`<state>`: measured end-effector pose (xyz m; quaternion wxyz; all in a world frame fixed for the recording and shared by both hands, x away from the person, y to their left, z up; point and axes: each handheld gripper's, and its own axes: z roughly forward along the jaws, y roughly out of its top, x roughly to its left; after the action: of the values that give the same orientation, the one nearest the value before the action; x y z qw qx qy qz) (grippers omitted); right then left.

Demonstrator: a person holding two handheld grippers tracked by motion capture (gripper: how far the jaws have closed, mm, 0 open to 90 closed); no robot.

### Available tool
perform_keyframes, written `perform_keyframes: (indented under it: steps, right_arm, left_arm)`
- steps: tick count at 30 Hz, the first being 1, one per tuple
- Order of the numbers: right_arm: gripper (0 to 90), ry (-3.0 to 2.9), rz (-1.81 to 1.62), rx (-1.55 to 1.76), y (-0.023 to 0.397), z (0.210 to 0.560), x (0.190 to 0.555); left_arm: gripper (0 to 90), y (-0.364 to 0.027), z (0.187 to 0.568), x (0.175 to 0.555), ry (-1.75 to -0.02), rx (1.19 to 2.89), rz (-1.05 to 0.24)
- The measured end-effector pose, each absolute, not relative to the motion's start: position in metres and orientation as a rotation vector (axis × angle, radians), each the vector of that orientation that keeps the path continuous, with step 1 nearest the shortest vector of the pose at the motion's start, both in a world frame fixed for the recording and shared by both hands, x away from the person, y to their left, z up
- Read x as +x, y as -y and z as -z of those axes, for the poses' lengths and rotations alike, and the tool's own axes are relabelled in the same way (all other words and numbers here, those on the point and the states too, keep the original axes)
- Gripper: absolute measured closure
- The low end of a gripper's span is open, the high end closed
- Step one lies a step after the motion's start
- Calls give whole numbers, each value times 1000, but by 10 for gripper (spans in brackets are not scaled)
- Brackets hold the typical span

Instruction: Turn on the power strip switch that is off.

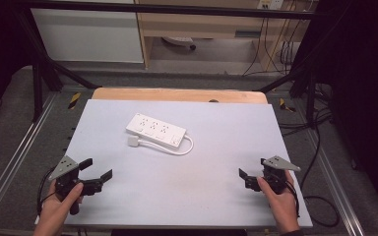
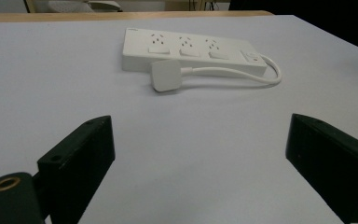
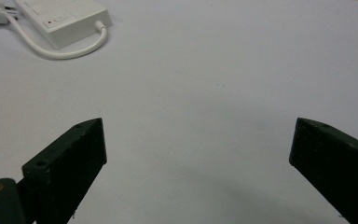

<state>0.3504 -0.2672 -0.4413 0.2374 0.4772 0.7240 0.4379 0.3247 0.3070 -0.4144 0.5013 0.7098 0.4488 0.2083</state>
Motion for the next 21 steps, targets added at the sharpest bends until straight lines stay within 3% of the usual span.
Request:
perform_keyframes:
  steps: [21]
  right_arm:
    - [42,-1985,-1176,1268,260,438,348]
  left_arm:
    - [75,-311,389,351,-1084,1706,-512]
